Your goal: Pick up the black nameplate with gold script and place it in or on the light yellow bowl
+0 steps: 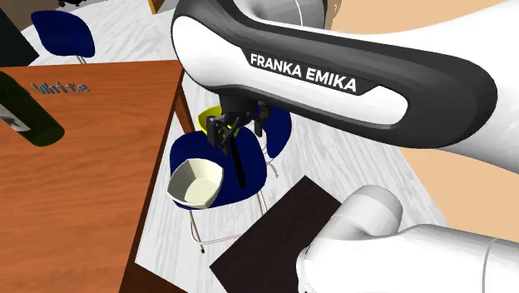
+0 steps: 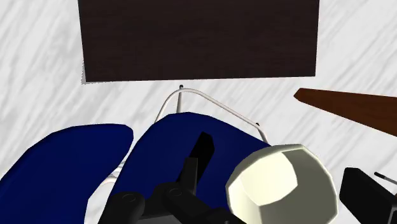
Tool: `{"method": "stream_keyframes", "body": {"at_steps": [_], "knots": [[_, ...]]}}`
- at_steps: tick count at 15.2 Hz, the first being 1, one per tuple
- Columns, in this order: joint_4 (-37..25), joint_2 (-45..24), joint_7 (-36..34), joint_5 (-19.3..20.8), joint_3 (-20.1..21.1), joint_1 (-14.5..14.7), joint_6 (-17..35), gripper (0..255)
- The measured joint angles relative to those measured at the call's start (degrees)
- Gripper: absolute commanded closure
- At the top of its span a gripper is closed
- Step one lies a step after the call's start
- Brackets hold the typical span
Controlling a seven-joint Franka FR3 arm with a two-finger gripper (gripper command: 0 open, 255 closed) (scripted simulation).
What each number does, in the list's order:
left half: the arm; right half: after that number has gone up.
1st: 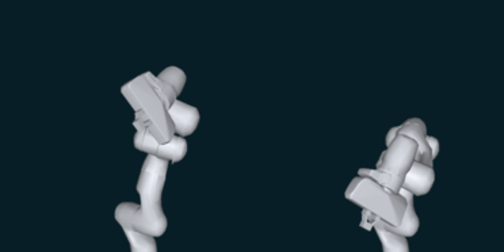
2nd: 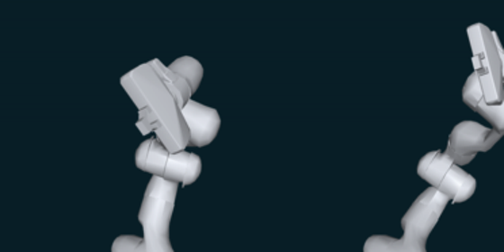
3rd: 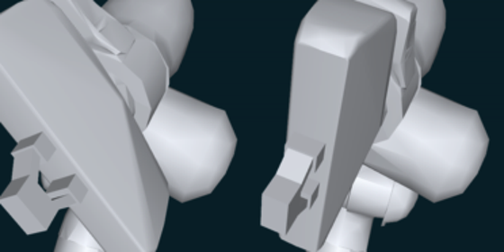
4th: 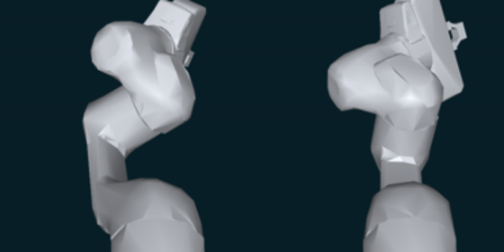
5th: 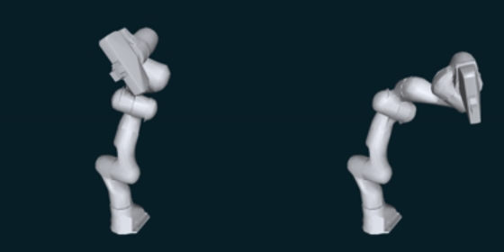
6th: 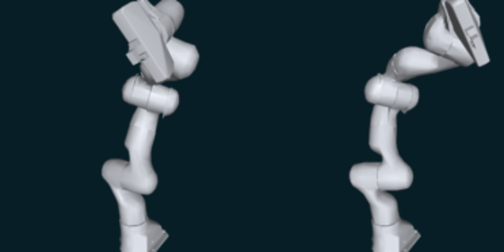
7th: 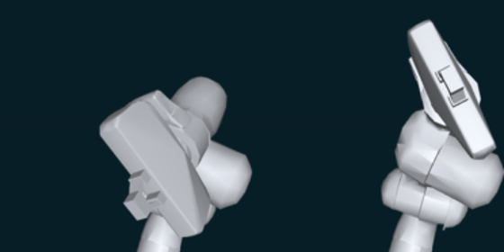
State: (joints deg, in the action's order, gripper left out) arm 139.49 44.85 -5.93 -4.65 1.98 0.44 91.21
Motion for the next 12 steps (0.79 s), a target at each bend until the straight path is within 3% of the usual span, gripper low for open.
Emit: {"method": "stream_keyframes", "body": {"at_steps": [3, 12], "knots": [[1.18, -1.3, -0.92, 0.19, 0.29, -0.59, 2.7, 0], [5.41, -14.18, -8.62, 2.17, 2.43, -5.03, 21.97, 0]]}}
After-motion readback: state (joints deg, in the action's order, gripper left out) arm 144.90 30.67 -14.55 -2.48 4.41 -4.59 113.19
